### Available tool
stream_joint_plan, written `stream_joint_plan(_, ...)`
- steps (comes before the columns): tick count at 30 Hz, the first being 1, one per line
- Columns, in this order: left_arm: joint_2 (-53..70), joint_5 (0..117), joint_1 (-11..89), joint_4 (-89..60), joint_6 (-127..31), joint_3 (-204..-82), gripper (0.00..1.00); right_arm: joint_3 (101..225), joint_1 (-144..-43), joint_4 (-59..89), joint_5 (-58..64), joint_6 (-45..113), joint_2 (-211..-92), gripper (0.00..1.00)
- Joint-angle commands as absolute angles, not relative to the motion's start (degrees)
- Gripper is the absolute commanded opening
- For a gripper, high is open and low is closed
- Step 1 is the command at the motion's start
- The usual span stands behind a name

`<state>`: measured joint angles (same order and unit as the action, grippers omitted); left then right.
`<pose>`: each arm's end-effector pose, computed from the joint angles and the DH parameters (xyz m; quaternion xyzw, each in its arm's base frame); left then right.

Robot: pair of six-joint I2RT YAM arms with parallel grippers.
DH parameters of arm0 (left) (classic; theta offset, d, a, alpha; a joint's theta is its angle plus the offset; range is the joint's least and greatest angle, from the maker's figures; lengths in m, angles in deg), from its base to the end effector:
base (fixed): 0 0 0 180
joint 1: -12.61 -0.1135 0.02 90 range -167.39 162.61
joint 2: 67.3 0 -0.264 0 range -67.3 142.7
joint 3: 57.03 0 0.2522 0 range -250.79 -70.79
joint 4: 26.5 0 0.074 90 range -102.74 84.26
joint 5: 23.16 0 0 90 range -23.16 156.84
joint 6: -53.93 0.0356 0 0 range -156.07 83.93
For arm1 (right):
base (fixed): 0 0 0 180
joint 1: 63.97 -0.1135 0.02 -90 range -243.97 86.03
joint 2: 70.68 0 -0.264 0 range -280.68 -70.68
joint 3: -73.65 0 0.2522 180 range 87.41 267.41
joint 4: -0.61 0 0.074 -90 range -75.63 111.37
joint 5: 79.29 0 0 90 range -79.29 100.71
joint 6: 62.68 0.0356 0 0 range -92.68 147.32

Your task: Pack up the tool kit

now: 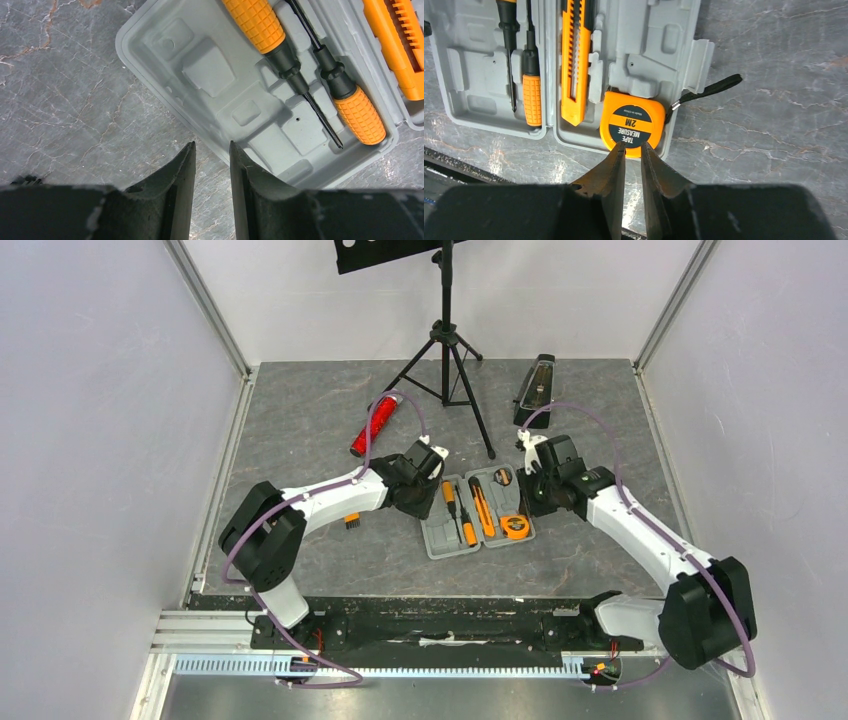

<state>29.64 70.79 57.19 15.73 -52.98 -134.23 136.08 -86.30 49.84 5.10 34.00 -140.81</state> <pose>0.2444 -0.2374 0.1937 0.2238 0.9435 -0.0950 0.2251 0.2206 0.0944 0.2363 -0.1442 0.9467 0.1166 0.2634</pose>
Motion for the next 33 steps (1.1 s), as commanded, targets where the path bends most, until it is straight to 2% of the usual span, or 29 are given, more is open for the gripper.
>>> stream_joint_plan(1, 28.2, 71.8, 57.1, 15.3, -51.8, -134.1, 0.37, 136.4, -86.3, 49.8, 1.6, 33.1, -142.3, 0.20)
stream_joint_plan(19, 28.4, 72.2, 56.9, 15.2, -51.6, -134.1, 0.37, 126.1, -86.3, 44.4, 1.5, 32.3, -145.1, 0.17)
stream_joint_plan(33, 28.2, 72.6, 56.7, 15.1, -51.5, -134.1, 0.37, 137.4, -90.2, 50.7, 6.1, 30.8, -143.2, 0.20)
